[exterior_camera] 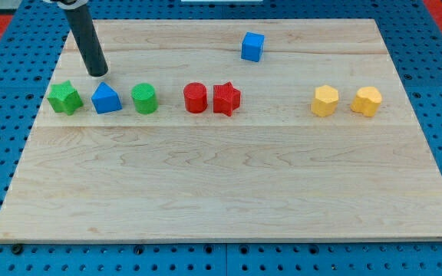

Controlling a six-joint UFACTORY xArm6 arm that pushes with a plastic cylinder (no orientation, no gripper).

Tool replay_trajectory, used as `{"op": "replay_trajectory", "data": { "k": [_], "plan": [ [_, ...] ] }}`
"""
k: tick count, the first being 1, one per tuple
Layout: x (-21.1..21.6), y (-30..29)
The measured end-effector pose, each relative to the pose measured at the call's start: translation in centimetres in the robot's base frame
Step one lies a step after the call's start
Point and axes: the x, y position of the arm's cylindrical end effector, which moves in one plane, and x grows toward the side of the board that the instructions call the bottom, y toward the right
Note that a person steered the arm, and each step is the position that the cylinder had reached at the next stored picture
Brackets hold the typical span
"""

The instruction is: Move blue triangle a bit down and up

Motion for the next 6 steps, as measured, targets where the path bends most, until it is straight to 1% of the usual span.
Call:
{"op": "replay_trajectory", "data": {
  "k": [1, 2, 3, 4, 5, 6],
  "plan": [
    [1.5, 0.0],
    [4.1, 0.0],
    [6.6, 0.0],
    [10.3, 0.3],
    [11.0, 1.0],
    [7.3, 3.1]
  ]
}}
